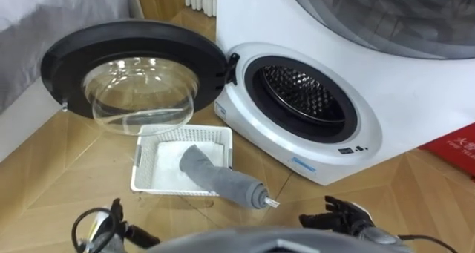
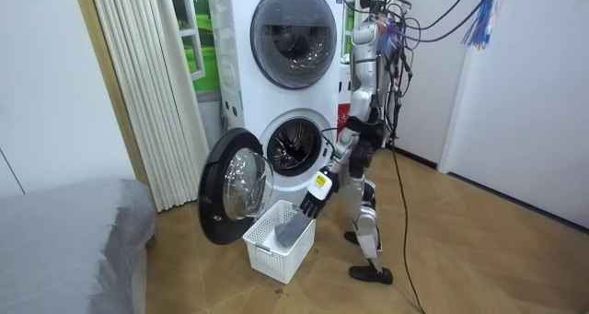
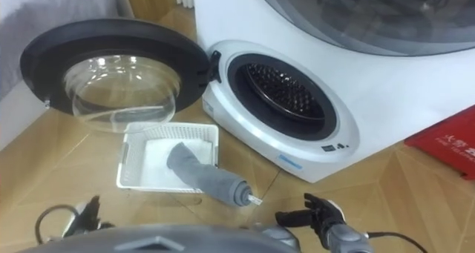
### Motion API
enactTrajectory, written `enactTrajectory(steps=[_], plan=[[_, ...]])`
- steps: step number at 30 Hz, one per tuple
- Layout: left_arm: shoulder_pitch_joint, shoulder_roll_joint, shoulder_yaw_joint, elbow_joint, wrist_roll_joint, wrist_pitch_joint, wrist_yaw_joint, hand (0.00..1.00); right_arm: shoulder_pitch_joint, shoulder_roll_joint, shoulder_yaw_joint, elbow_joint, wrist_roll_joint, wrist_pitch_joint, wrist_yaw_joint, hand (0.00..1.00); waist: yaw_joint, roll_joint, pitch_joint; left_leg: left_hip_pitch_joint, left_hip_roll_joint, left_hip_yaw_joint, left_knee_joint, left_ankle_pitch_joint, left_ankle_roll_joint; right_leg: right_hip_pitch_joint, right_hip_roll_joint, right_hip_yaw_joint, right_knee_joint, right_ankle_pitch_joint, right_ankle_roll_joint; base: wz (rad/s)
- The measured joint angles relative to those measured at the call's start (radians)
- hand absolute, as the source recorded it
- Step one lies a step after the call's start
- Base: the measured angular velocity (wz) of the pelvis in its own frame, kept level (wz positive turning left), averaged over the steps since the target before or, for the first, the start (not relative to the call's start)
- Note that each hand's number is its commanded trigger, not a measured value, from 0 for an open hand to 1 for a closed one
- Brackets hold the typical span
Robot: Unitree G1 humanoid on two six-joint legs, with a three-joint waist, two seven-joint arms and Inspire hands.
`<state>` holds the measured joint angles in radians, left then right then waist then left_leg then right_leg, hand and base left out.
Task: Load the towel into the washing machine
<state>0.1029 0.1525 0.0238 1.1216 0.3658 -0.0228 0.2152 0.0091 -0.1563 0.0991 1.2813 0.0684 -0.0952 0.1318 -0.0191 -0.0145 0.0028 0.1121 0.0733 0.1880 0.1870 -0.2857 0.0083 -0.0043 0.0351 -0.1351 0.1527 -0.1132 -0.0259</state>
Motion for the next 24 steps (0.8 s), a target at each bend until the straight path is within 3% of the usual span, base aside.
enactTrajectory(steps=[4, 7, 12, 14, 18, 20, 24], plan=[[-0.063, -0.002, -0.043, 0.002, 0.001, -0.034, 0.000, 0.00, -0.035, 0.003, 0.020, 0.014, -0.009, 0.000, 0.003, 0.00, -0.003, 0.009, 0.0017, -0.040, 0.000, -0.002, 0.014, 0.000, 0.000, -0.035, -0.004, -0.006, 0.004, 0.006, -0.005, -0.01], [-0.099, -0.008, -0.088, 0.003, 0.021, -0.048, 0.000, 0.00, -0.067, 0.005, 0.039, 0.029, -0.017, -0.001, 0.004, 0.00, -0.004, 0.019, 0.0093, -0.069, -0.002, -0.001, 0.017, 0.003, -0.001, -0.062, 0.000, -0.004, 0.001, 0.016, -0.008, -0.06], [-0.198, -0.021, -0.142, 0.031, 0.075, -0.053, 0.008, 0.00, -0.122, 0.006, 0.104, 0.048, -0.018, -0.003, 0.011, 0.00, -0.010, 0.017, 0.0114, -0.142, -0.009, -0.002, 0.018, 0.023, 0.000, -0.145, -0.011, -0.003, 0.024, 0.022, -0.014, 0.00], [-0.246, -0.036, -0.162, 0.055, 0.106, -0.058, 0.015, 0.00, -0.154, 0.011, 0.128, 0.059, -0.018, -0.004, 0.012, 0.00, -0.014, 0.019, 0.0170, -0.168, -0.012, -0.001, 0.018, 0.029, 0.001, -0.175, -0.016, -0.003, 0.038, 0.022, -0.015, 0.00], [-0.344, -0.060, -0.186, 0.101, 0.171, -0.078, 0.017, 0.00, -0.221, 0.033, 0.156, 0.080, -0.026, -0.004, 0.016, 0.00, -0.032, 0.013, 0.0389, -0.244, -0.015, -0.004, 0.062, 0.030, 0.002, -0.258, -0.027, -0.005, 0.090, 0.023, -0.015, 0.02], [-0.427, -0.059, -0.186, 0.143, 0.220, -0.097, 0.021, 0.00, -0.262, 0.039, 0.157, 0.082, -0.034, -0.005, 0.015, 0.00, -0.038, 0.005, 0.0608, -0.311, -0.018, -0.010, 0.100, 0.030, 0.002, -0.317, -0.036, -0.005, 0.113, 0.024, -0.017, 0.05], [-0.482, -0.059, -0.195, 0.181, 0.237, -0.108, 0.044, 0.00, -0.293, 0.048, 0.191, 0.079, -0.027, -0.007, -0.007, 0.00, -0.048, 0.008, 0.0680, -0.407, -0.018, -0.010, 0.160, 0.029, 0.003, -0.411, -0.047, -0.003, 0.163, 0.025, -0.020, 0.00]])
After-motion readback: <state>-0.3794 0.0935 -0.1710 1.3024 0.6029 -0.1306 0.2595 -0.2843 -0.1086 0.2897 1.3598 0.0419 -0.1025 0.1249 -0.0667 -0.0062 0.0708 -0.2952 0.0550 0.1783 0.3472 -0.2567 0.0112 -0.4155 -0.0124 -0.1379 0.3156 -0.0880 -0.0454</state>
